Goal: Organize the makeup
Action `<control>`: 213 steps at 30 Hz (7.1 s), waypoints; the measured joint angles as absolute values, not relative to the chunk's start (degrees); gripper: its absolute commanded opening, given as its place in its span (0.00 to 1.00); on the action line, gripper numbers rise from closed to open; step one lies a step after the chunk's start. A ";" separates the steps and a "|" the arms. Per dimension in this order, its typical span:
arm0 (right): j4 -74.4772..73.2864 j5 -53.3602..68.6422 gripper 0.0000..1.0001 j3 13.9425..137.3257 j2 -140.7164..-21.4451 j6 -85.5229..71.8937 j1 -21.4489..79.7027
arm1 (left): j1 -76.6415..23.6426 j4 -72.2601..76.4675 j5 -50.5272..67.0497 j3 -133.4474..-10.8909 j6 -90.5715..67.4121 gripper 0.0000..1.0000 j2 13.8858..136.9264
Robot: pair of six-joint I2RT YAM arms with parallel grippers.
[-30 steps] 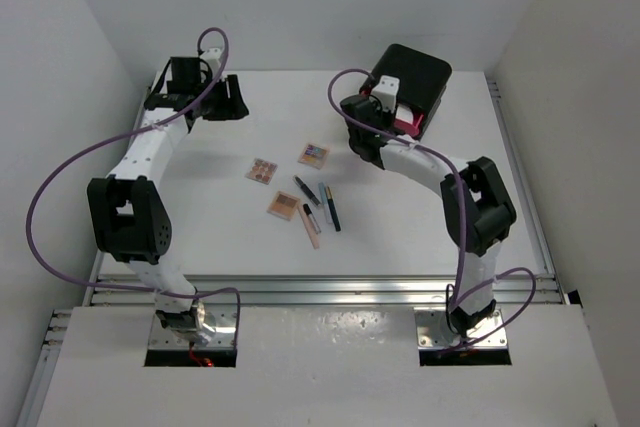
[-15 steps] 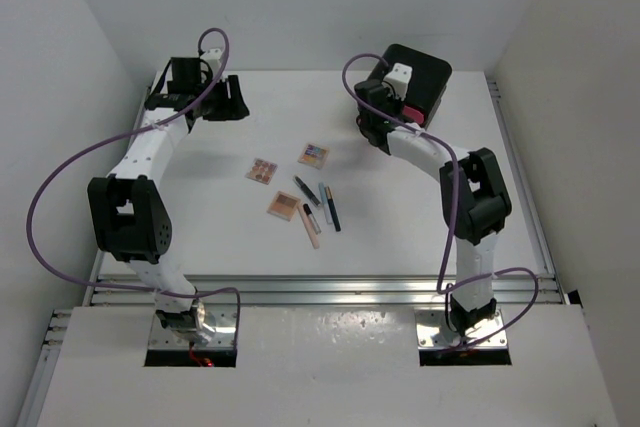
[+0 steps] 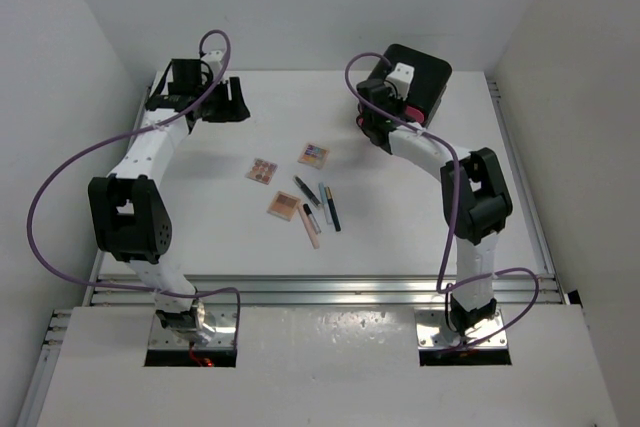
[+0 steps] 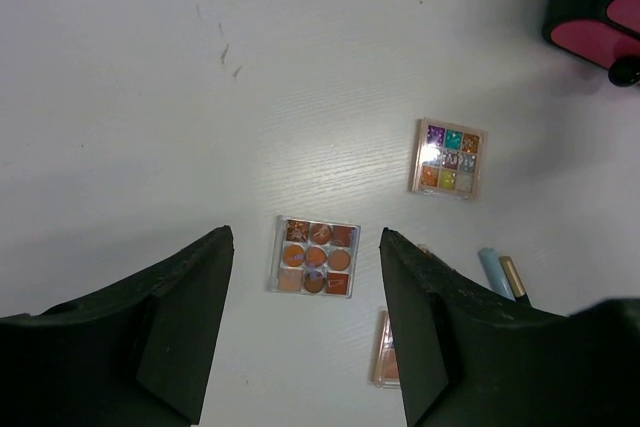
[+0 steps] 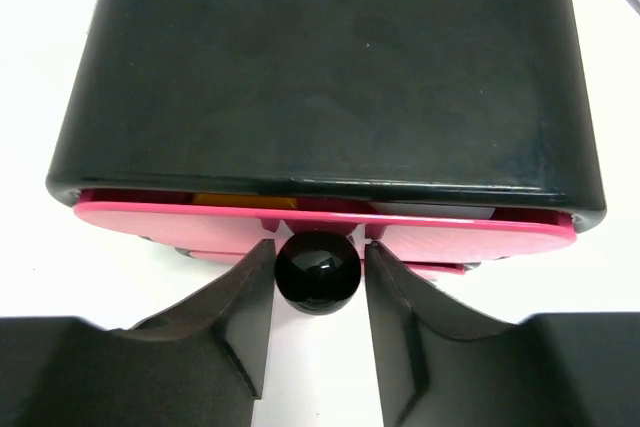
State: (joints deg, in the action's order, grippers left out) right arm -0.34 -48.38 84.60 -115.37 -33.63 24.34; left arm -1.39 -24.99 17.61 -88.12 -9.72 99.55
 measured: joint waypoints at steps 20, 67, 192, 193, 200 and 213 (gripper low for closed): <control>-8.29 -45.32 0.57 81.93 -114.67 -44.86 23.79 | -1.39 -25.02 18.09 -87.44 -9.69 0.66 99.55; -4.67 -50.87 0.00 82.89 -120.57 -44.12 26.68 | -0.99 -24.71 18.72 -86.28 -9.69 0.67 99.55; -12.01 -42.72 1.00 71.66 -109.84 -45.74 34.41 | -2.79 -22.39 18.17 -81.34 -1.65 1.00 101.27; -11.92 -41.58 1.00 71.20 -108.81 -44.66 34.54 | -3.66 -22.61 17.37 -81.36 -0.45 1.00 102.15; -11.51 -29.89 1.00 65.36 -98.10 -38.44 35.40 | -9.67 -25.96 11.49 -81.93 4.21 1.00 111.02; -12.88 -28.32 1.00 52.56 -82.32 -30.24 35.40 | -12.78 -29.10 3.75 -83.11 6.02 0.92 117.69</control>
